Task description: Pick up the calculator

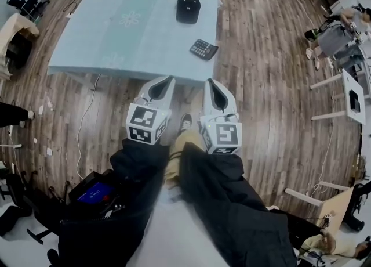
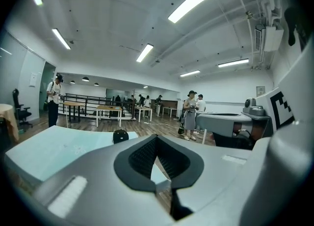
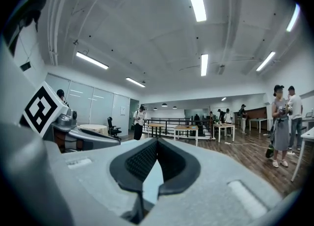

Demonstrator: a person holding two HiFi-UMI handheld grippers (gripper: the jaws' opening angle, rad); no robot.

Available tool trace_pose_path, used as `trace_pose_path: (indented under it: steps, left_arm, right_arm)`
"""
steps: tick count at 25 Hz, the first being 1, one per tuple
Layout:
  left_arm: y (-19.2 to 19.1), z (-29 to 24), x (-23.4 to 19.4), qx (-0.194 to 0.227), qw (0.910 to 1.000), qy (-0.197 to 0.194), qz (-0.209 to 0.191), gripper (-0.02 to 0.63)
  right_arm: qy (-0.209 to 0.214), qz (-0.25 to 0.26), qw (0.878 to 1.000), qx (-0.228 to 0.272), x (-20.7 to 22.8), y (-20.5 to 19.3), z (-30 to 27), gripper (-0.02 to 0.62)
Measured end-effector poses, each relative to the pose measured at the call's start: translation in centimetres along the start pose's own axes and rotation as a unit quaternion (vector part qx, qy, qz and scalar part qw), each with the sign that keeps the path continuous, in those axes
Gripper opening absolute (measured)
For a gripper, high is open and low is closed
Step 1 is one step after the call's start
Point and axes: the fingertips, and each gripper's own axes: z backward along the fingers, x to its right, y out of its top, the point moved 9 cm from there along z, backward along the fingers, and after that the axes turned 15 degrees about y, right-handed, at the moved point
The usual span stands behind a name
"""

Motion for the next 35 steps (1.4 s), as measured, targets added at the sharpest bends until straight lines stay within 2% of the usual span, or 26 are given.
trace_pose_path:
  steps: [7,14,21,25,35]
  left_arm:
    - [3.0,-9.0,0.8,-0.007,0.9998,0.004,-0.017,0.002]
    - [4.8,-16.8,1.9,-0.011,0.9997,0.001,-0.020,0.002]
    - [4.3,-24.7,1.5,-0.045,0.9987,0.020,-0.012,0.002]
    - [3.6,-25.6,1.0,-0.066,0.9974,0.030,-0.006,0.002]
    - [1.2,-25.6,1.8,-0.095,0.9953,0.020,-0.004,0.002]
  right_arm:
    - [0.015,-0.017,1.000,0.003,8.4,0.5,-5.0,-0.002]
    - [0.033,-0.024,0.999,-0.013,15.0,0.0,-8.8,-0.002]
    - [0.049,-0.058,0.996,-0.039,22.5,-2.4,-13.5,-0.002]
    - [0.057,-0.077,0.994,-0.054,23.1,-3.5,-14.0,-0.002]
    - [0.064,-0.127,0.986,-0.087,22.3,-6.1,-13.6,-0.002]
